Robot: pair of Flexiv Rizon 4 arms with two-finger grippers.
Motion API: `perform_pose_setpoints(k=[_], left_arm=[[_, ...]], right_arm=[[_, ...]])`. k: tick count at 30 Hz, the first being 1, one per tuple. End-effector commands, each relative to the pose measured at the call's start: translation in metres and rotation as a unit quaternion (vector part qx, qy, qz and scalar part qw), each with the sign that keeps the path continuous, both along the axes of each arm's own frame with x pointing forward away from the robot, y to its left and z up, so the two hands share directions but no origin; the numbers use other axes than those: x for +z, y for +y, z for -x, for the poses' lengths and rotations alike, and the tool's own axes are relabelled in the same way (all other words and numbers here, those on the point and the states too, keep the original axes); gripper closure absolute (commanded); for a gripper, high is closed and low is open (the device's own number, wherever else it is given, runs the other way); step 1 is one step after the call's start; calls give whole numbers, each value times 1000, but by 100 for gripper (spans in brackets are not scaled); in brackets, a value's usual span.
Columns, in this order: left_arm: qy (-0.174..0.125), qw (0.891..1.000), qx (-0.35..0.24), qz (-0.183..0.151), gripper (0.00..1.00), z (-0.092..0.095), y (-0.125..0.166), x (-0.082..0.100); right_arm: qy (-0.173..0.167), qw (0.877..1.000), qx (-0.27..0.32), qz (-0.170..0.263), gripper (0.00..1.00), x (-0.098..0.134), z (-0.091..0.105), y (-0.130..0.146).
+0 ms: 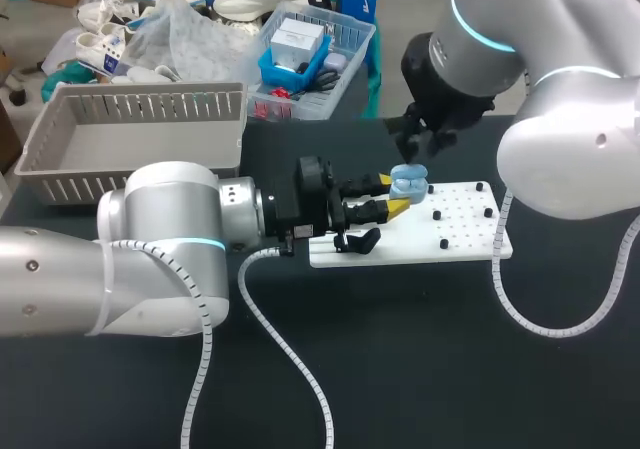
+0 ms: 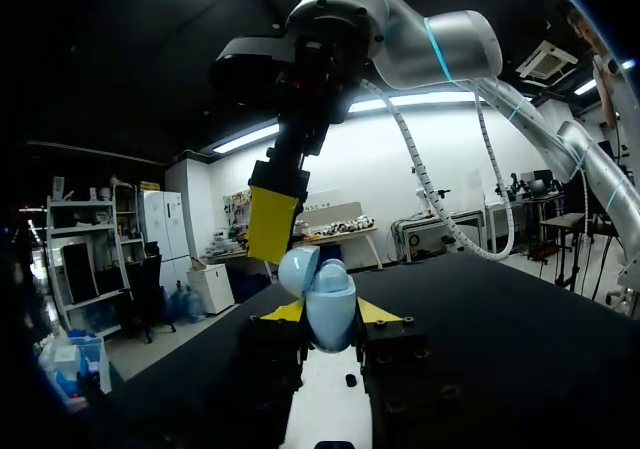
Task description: Pick up each earbud case from the left stands, insert the matching earbuds, close the lid, and place the case in the box.
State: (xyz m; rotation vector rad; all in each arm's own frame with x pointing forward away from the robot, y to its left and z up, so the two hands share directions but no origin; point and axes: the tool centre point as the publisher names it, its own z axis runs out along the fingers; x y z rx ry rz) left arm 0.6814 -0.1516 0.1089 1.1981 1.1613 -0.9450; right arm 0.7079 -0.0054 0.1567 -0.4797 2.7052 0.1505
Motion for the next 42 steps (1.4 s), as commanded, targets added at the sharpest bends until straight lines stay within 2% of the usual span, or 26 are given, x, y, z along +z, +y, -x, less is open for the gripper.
perform_pose_setpoints(k=[1, 13, 27, 42], left_arm=[[-1, 1000, 2, 1, 100, 0, 0, 1], [-1, 1000, 2, 1, 100, 0, 0, 1], [-1, 1000, 2, 1, 100, 0, 0, 1], [-1, 1000, 2, 1, 100, 0, 0, 1]], right_arm=[[-10, 1000, -3, -2, 62, 1, 11, -4], [-21, 1000, 0, -6, 62, 10, 26, -8], [-39, 998, 56, 3, 57, 29, 51, -16], [-43, 998, 47, -28, 53, 23, 81, -44]])
